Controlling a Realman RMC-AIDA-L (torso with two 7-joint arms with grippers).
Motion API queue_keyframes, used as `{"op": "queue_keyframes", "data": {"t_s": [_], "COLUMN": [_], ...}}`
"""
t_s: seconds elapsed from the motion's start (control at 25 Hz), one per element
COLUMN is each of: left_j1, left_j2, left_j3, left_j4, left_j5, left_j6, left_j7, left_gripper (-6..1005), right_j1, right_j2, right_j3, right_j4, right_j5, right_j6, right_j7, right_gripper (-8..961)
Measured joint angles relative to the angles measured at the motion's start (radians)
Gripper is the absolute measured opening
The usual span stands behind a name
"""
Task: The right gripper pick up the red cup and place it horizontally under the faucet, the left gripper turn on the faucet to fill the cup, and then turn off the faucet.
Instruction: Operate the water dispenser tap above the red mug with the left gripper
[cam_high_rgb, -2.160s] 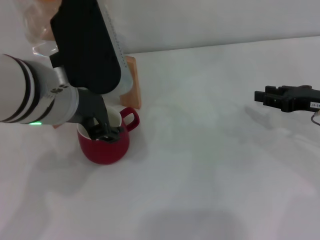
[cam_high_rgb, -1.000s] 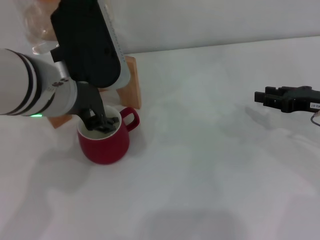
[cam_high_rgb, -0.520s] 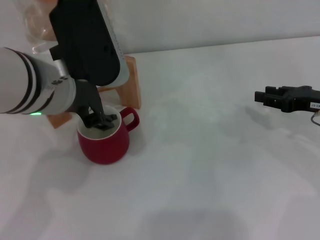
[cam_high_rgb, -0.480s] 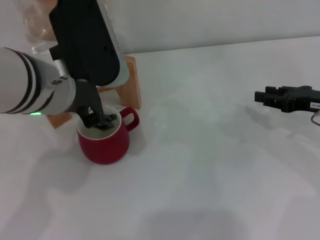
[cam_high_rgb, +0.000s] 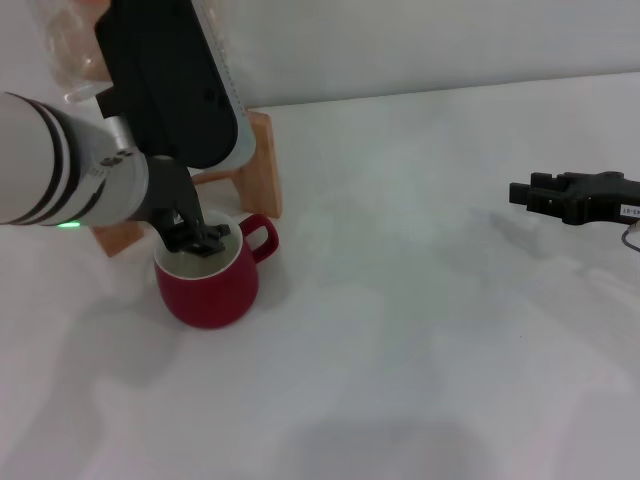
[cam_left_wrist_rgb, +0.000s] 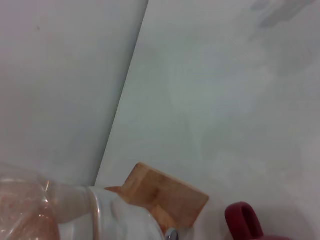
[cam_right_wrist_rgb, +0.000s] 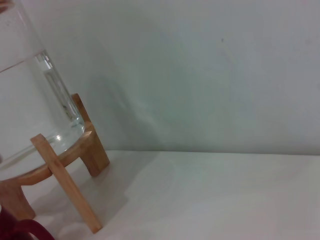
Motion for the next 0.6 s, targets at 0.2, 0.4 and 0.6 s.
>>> {"op": "queue_keyframes", "data": {"t_s": [0.2, 0.4, 0.6], "left_j1": [0.0, 0.0, 0.0], "left_j2": [0.0, 0.0, 0.0], "left_j3": [0.006, 0.014, 0.034], "left_j4": [0.0, 0.01, 0.014], "left_j5": [0.002, -0.004, -0.005], "left_j6": [0.0, 0.001, 0.012], "left_j7": [-0.001, 0.001, 0.001], "left_gripper": [876, 876, 876], "right_j1": [0.001, 0.001, 0.001], "right_j2": [0.0, 0.0, -0.001], "right_j3": [0.0, 0.0, 0.0], "right_j4": [-0.001, -0.001, -0.001], "right_j5": [0.0, 0.0, 0.0], "right_j6": [0.0, 0.0, 0.0], "right_j7": [0.0, 0.0, 0.0], "right_gripper": [437, 437, 437]}}
